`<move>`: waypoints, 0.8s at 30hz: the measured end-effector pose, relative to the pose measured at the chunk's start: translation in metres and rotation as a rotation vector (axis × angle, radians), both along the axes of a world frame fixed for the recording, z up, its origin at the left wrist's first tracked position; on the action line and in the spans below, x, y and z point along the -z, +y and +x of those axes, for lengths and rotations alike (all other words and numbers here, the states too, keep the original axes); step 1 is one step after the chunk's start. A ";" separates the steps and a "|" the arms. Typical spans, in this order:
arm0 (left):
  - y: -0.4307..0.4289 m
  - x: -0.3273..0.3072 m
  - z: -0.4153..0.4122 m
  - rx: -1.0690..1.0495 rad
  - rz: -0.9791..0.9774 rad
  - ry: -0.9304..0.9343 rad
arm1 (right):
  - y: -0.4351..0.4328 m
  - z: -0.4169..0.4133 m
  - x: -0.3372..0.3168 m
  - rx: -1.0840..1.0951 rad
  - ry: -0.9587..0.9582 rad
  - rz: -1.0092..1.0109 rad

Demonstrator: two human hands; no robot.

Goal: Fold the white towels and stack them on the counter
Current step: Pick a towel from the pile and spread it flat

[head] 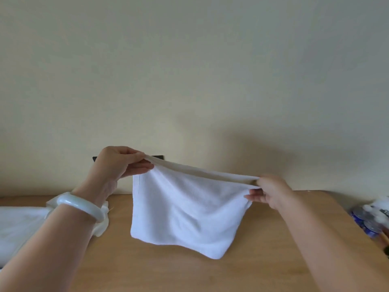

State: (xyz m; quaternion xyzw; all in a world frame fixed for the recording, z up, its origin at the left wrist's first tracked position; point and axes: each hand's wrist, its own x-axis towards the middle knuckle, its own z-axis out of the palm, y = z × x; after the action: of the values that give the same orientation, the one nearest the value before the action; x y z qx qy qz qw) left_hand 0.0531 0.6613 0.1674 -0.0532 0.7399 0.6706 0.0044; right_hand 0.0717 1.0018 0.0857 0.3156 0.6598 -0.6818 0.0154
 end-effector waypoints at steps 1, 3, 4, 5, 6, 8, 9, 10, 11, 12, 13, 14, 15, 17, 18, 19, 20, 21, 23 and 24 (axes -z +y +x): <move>-0.001 -0.003 0.000 -0.003 0.023 0.005 | -0.001 0.000 -0.010 -0.036 0.025 0.047; -0.006 -0.013 0.001 -0.019 0.035 0.026 | 0.000 0.003 -0.032 -0.138 0.048 0.223; -0.009 -0.018 0.001 -0.034 0.029 0.036 | 0.002 0.008 -0.046 -0.177 0.064 0.301; -0.013 -0.022 0.001 -0.049 0.027 0.045 | 0.005 0.013 -0.060 -0.206 0.087 0.345; -0.017 -0.027 0.001 -0.054 0.035 0.053 | 0.010 0.018 -0.072 -0.229 0.114 0.354; -0.022 -0.031 -0.003 -0.030 0.063 0.046 | 0.019 0.024 -0.090 -0.281 0.144 0.324; -0.022 -0.030 -0.006 -0.009 0.060 0.013 | 0.023 0.023 -0.092 -0.296 0.144 0.290; -0.021 -0.026 -0.009 0.014 0.053 -0.042 | 0.026 0.019 -0.089 -0.292 0.132 0.240; -0.019 -0.019 -0.014 0.032 0.053 -0.105 | 0.027 0.014 -0.082 -0.272 0.112 0.178; -0.016 -0.010 -0.019 0.047 0.059 -0.165 | 0.027 0.008 -0.071 -0.240 0.087 0.112; -0.014 -0.001 -0.025 0.058 0.068 -0.213 | 0.027 0.000 -0.059 -0.206 0.061 0.051; -0.011 0.009 -0.032 0.064 0.083 -0.247 | 0.028 -0.008 -0.046 -0.175 0.035 0.004; -0.008 0.017 -0.039 0.065 0.106 -0.272 | 0.029 -0.015 -0.035 -0.150 0.010 -0.024; -0.001 0.024 -0.050 0.050 0.153 -0.304 | 0.031 -0.028 -0.023 -0.106 -0.028 -0.014; 0.003 0.024 -0.056 0.041 0.167 -0.306 | 0.033 -0.034 -0.022 -0.102 -0.023 -0.003; 0.006 0.021 -0.060 0.032 0.177 -0.296 | 0.034 -0.039 -0.025 -0.102 -0.002 0.003; 0.009 0.015 -0.064 0.022 0.189 -0.273 | 0.035 -0.043 -0.031 -0.107 0.030 0.016; 0.011 0.007 -0.066 0.010 0.208 -0.240 | 0.036 -0.045 -0.040 -0.105 0.077 0.031; 0.012 -0.009 -0.062 -0.016 0.245 -0.155 | 0.038 -0.040 -0.058 -0.078 0.203 0.081; 0.011 -0.014 -0.055 -0.031 0.246 -0.114 | 0.037 -0.031 -0.065 -0.074 0.269 0.106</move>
State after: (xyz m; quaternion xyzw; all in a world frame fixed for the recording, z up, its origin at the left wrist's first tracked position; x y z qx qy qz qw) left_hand -0.0019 0.6726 0.1817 -0.1018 0.6498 0.7520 0.0424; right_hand 0.0402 1.0385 0.1502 0.1969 0.7021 -0.6812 -0.0646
